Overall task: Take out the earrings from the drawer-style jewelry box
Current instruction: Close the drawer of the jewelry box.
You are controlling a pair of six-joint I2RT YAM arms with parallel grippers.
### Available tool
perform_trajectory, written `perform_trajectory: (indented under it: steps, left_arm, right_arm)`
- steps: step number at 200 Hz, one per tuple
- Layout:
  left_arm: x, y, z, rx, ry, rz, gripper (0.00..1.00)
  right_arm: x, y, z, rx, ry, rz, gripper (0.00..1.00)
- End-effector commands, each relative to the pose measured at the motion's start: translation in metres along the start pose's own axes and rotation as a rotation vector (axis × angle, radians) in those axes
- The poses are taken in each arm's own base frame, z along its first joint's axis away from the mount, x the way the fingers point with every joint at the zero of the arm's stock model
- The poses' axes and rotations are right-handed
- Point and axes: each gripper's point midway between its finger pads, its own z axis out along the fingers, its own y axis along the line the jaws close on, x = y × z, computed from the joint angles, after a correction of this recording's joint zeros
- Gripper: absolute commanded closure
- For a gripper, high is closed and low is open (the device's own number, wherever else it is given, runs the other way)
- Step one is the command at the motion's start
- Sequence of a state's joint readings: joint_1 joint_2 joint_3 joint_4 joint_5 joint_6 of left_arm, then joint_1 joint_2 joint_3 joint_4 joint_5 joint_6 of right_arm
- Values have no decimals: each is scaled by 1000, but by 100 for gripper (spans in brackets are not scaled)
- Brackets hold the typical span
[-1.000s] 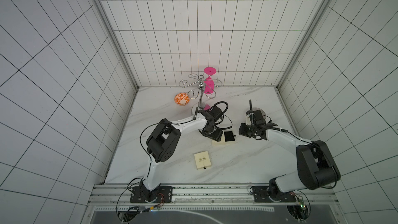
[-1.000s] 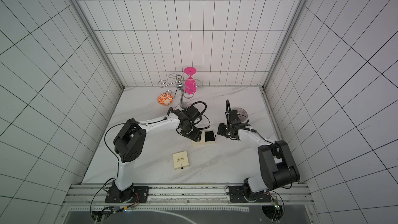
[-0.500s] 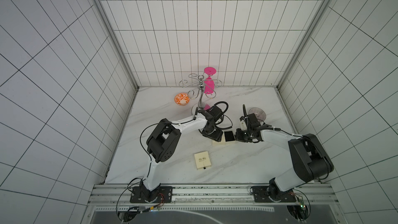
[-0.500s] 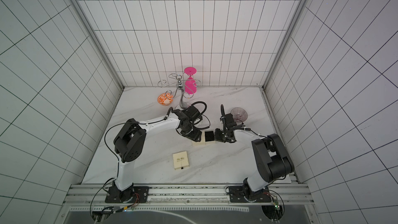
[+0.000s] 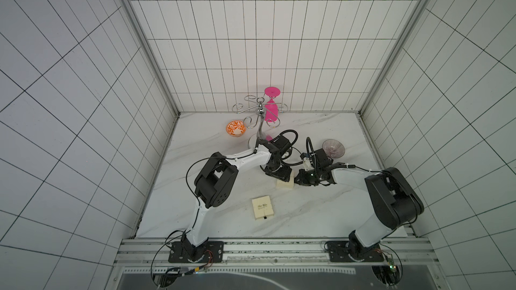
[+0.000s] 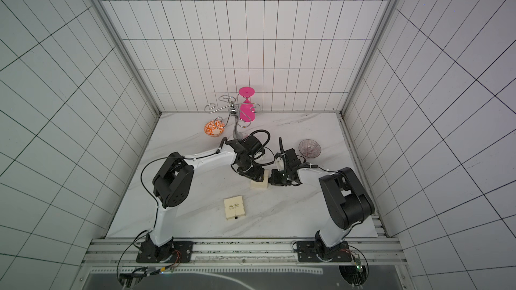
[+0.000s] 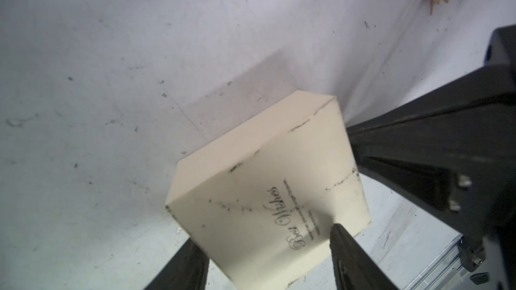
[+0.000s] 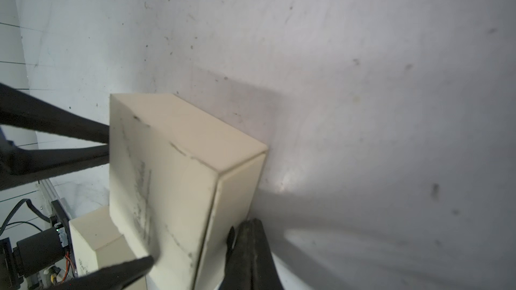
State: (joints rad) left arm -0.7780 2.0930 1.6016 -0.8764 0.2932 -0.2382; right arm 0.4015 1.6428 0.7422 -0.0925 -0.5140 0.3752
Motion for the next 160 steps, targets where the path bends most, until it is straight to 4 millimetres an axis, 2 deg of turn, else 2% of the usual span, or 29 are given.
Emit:
perform_trajectory:
  steps: [1,52,97,132,146,160]
  left_arm:
    - [-9,-11,5,49,-12,24,33]
    - [-19,-6,0,17,-53,15,33]
    - [-48,-7,-1,10,-105,17,33]
    - [-73,7,-1,-55,-181,0,33]
    - [-80,13,-5,-66,-210,-23,31]
    - [-87,16,-13,-86,-245,-22,20]
  right_arm:
    - [2,7,6,-32,16,-30,100]
    - [-18,9,-1,0,-62,-26,100]
    - [-46,10,1,19,-118,-10,100]
    - [-69,11,4,25,-168,27,96]
    - [-78,12,0,40,-194,22,91]
    - [-86,11,-8,74,-229,20,85]
